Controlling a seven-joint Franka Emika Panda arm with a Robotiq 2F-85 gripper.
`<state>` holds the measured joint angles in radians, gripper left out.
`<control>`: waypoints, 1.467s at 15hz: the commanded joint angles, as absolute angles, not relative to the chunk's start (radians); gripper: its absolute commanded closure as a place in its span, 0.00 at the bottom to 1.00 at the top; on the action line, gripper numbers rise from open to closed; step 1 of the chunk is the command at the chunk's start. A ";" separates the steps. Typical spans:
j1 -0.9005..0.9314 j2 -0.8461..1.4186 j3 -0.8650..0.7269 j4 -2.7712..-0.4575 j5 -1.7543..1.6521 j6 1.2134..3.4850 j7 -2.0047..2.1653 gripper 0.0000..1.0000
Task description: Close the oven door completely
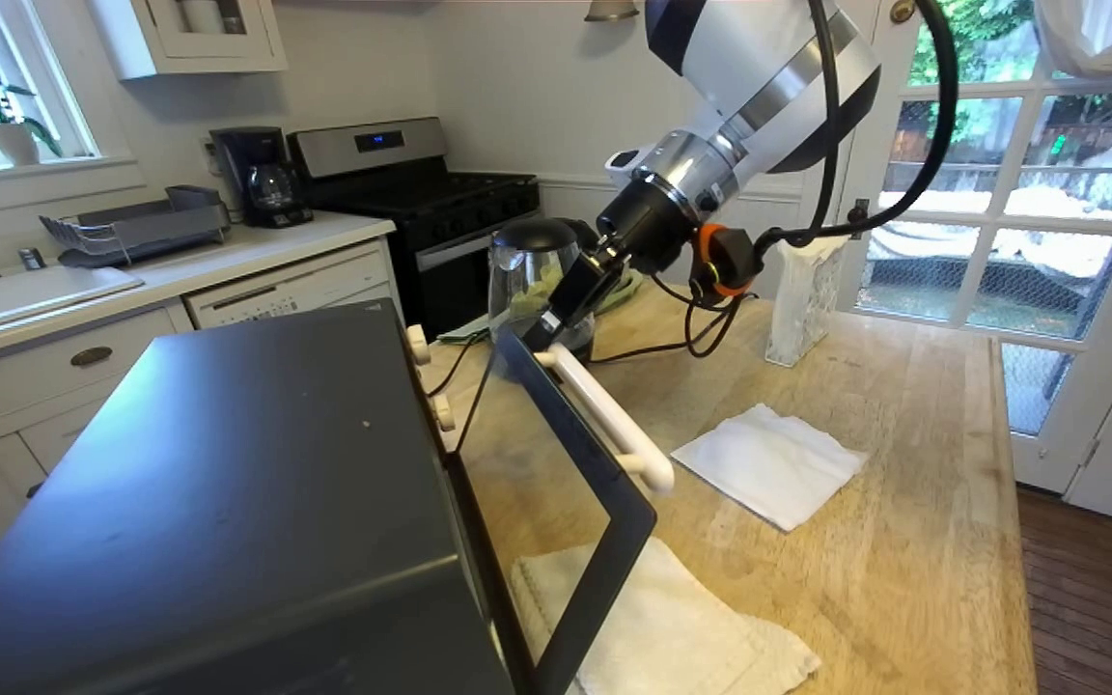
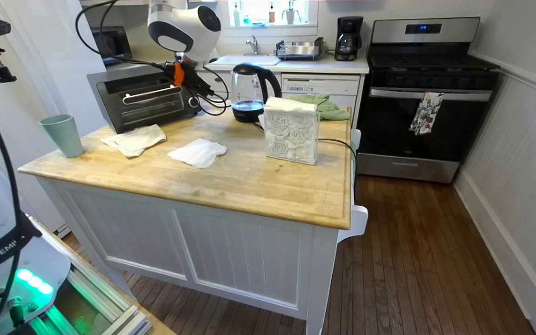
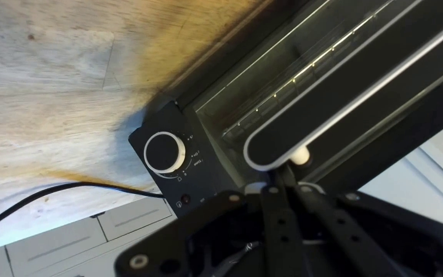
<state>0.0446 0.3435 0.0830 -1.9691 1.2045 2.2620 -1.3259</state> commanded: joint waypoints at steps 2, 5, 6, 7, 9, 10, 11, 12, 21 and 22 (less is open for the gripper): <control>0.064 0.361 0.081 -1.901 1.061 2.228 -1.282 1.00; 0.069 0.384 0.090 -1.856 0.999 2.232 -1.271 1.00; 0.071 0.391 0.093 -1.842 0.985 2.242 -1.277 1.00; 0.069 0.397 0.096 -1.828 0.972 2.237 -1.279 1.00; 0.062 0.405 0.103 -1.804 0.953 2.228 -1.285 1.00; 0.049 0.409 0.110 -1.789 0.962 2.198 -1.296 1.00; 0.043 0.415 0.111 -1.774 0.964 2.183 -1.302 1.00; 0.036 0.421 0.115 -1.758 0.977 2.156 -1.312 1.00; -0.001 0.431 0.110 -1.708 1.023 2.037 -1.312 1.00; -0.001 0.411 0.104 -1.732 1.030 2.050 -1.278 1.00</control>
